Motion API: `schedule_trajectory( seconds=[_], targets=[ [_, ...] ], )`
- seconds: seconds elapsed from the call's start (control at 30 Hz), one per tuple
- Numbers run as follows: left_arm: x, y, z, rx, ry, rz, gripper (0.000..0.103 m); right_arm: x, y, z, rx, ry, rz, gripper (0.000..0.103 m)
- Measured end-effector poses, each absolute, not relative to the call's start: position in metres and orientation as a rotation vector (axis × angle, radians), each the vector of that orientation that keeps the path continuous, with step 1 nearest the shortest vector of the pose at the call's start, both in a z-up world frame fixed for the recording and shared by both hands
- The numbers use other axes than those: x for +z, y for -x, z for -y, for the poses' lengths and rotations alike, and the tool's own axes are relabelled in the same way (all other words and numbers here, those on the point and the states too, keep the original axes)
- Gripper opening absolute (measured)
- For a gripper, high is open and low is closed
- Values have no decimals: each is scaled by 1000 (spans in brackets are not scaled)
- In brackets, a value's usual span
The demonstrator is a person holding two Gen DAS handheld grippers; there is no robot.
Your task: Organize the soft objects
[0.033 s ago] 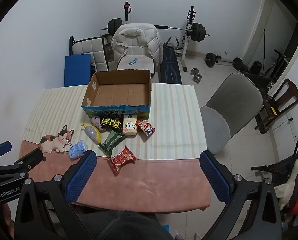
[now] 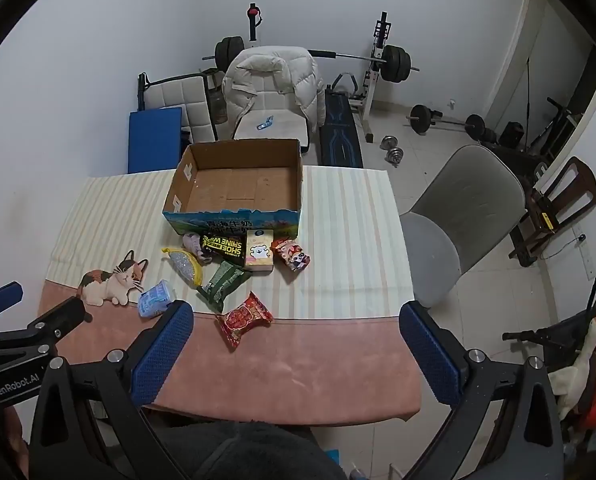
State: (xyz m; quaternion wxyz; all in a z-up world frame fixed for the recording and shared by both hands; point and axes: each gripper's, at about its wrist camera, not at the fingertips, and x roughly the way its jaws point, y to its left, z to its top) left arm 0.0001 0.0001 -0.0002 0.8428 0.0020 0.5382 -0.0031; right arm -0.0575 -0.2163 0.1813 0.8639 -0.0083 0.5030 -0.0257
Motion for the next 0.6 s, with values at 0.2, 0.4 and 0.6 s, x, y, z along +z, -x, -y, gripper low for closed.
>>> schedule_trajectory(
  seconds=[0.2,0.4,0.6],
  targets=[
    [-2,-4,-2,-9,-2,-1150,103,183,57,214,-56,31,-1063,103],
    [3,-1,3,-7,-7,-1125,103,183,59,221,-54,16,-1066,103],
    [2,-1,9,-13,-6,-1132,103,183,59,220,-63,8,-1065,103]
  ],
)
